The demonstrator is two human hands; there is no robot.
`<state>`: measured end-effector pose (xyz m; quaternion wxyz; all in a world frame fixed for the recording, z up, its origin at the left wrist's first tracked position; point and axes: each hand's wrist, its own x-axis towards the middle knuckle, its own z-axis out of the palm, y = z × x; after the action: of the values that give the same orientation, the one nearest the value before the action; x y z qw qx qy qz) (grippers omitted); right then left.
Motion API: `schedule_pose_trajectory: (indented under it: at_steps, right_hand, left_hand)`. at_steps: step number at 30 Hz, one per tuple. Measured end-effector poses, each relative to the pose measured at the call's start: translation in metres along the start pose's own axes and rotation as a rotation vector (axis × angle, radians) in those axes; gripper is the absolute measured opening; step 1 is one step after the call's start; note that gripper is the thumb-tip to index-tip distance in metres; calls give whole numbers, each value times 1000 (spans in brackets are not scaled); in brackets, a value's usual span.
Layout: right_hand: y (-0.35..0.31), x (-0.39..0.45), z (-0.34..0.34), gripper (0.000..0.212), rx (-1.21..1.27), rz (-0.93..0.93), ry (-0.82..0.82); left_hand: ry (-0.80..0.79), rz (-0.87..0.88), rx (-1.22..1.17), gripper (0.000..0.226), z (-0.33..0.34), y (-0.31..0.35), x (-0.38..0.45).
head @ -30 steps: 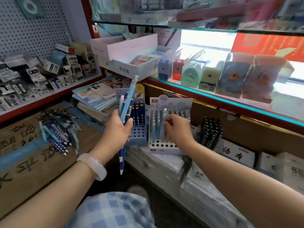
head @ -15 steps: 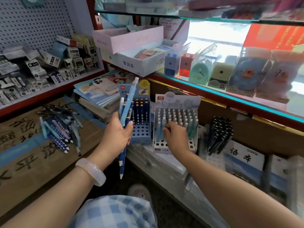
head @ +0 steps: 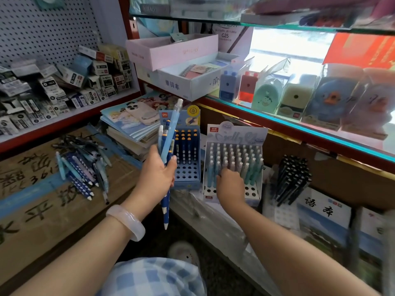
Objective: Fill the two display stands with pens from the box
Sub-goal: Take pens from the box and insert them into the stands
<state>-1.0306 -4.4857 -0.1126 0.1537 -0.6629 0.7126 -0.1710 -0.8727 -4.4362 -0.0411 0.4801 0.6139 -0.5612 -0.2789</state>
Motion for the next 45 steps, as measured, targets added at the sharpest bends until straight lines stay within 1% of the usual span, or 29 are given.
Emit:
schedule_pose_trajectory:
  at_steps: [3, 5, 7, 8, 10, 12, 13, 14, 16, 19, 23, 28, 33, 36, 39, 41, 43, 45]
  right_hand:
    - [0, 2, 0, 21, -48, 28, -21]
    - [2, 4, -3, 21, -66, 58, -90]
    - [4, 3, -7, 27, -33, 41, -166]
    - [3, 1, -10, 32, 13, -13, -178]
    - [-8, -4, -24, 41, 158, -155, -119]
    - [-27, -7, -47, 41, 379, -233, -35]
    - [-39, -9, -60, 39, 505, -247, -25]
    - [-50, -11, -74, 36, 626, -258, -41]
    - [-69, -15, -95, 31, 826, -301, -126]
    - [-81, -21, -108, 31, 931, -376, -231]
    - [-81, -22, -106, 22, 945, -415, -249]
    - [-79, -24, -105, 17, 921, -408, -246]
    - [-76, -22, -110, 15, 973, -404, -221]
    - [-73, -20, -110, 15, 1065, -376, -215]
    - [-73, -20, -108, 16, 1173, -333, -251]
    - [-73, -15, -114, 16, 1346, -251, -257]
    - [-70, -7, -123, 18, 1465, -193, -211]
    - [-62, 0, -125, 18, 1407, -193, -162]
  left_hand:
    - [-1, 13, 12, 12, -1, 1, -3]
    - [8, 18, 12, 12, -4, 2, -3]
    - [15, 17, 14, 12, -7, 2, -4]
    - [16, 14, 18, 12, -8, 1, -3]
    - [16, 7, 38, 14, -9, -1, -3]
    - [15, 3, 75, 14, -6, -2, -2]
    - [15, 1, 98, 15, -3, -2, -1]
    - [18, -3, 118, 17, -1, -2, -1]
    - [14, -16, 140, 20, 4, 0, -2]
    - [-17, -13, 127, 22, 5, 2, -4]
    - [-19, -22, 143, 22, 1, 4, -6]
    - [-47, -19, 145, 21, -3, 5, -9]
    - [-42, -13, 144, 23, 1, 12, -10]
    - [-65, 8, 145, 25, 3, 19, -10]
    - [-88, 45, 146, 23, 4, 19, -10]
    - [-129, 42, 121, 20, 3, 12, -12]
    - [-143, 30, 104, 15, 0, 3, -14]
    - [-100, -4, 98, 12, -5, -4, -11]
